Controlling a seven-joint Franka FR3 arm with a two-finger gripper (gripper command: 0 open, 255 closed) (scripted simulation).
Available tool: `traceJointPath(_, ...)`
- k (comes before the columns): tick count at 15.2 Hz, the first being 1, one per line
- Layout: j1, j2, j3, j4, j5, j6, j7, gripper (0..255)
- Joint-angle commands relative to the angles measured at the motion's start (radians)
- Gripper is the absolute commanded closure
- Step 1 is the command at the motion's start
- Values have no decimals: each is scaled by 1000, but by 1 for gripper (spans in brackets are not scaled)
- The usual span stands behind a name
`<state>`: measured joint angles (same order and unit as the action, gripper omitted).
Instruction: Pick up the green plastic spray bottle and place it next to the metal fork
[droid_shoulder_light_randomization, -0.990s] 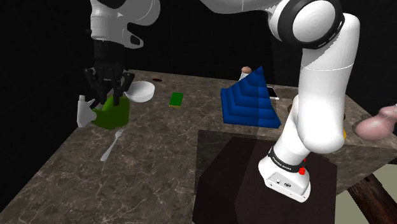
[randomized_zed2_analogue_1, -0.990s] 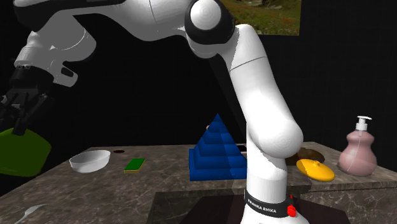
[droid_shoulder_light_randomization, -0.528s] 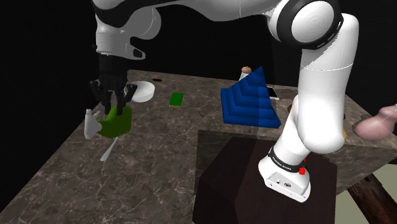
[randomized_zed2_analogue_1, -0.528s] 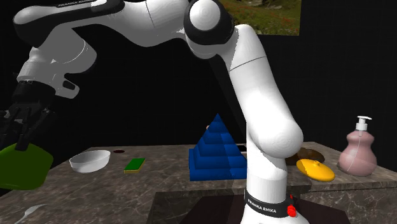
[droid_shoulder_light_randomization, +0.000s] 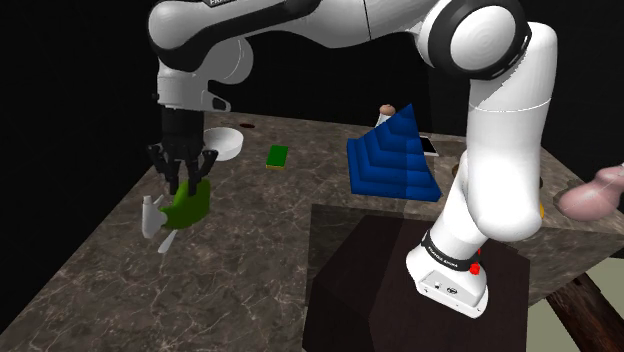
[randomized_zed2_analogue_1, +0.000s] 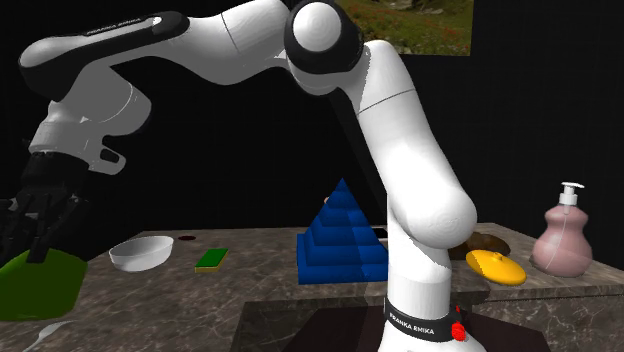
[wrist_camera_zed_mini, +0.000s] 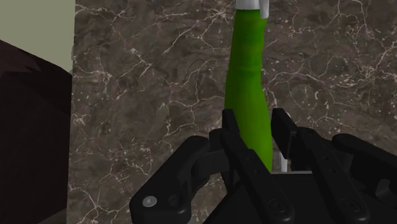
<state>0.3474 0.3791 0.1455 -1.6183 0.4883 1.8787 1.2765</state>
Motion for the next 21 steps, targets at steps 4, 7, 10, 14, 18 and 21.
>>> traceJointPath(4, 2, 19, 1, -37, 6, 50, -26, 255)
traceJointPath(7, 3, 34, 1, -54, 10, 80, -41, 255)
traceJointPath(10, 4, 51, 2, -70, 14, 109, -56, 255)
traceJointPath(14, 6, 75, 3, -87, 20, 147, -75, 255)
traceJointPath(18, 7, 102, 4, -101, 26, 183, -94, 255)
traceJointPath(21, 8, 107, 4, -103, 27, 191, -98, 255)
